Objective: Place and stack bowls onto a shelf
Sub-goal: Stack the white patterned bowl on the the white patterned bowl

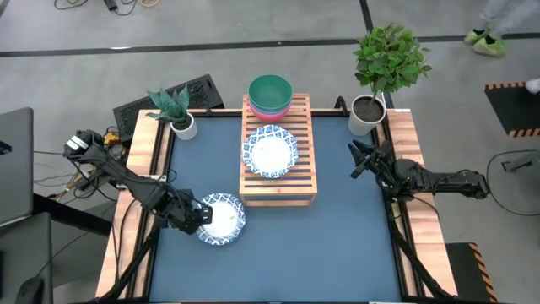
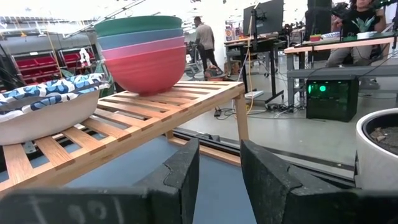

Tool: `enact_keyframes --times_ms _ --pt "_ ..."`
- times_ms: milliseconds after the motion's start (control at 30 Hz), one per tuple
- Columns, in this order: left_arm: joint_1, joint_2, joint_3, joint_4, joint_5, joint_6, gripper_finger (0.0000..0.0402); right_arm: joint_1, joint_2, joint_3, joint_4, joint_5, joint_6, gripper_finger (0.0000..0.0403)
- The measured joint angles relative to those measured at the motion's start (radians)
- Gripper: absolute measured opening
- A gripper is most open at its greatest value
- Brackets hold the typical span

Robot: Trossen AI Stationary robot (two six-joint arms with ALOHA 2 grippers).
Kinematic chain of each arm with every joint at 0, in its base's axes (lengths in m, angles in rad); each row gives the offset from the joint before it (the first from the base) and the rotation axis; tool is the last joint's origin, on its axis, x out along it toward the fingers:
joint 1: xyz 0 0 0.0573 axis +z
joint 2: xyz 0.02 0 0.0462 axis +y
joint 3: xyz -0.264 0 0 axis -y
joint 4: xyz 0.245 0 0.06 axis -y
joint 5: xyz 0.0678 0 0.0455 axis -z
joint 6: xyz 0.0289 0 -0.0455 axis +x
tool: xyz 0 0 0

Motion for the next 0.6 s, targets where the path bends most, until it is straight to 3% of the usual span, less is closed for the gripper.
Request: enact_keyframes --times_ms 233,400,600 --pt "0.002 0.061 0.0 0.08 -0.007 -0.009 0.017 -0.001 0.0 0.0 0.0 0.0 -0.015 0.0143" --pt "0.002 0.114 0.0 0.089 0.047 -0.002 0.0169 -0.001 0.0 0.0 0.0 0.0 -0.015 0.0143" --pt "0.002 0.097 0.0 0.089 0.013 0.001 0.0169 -0.001 0.0 0.0 0.0 0.0 -0.015 0.0143"
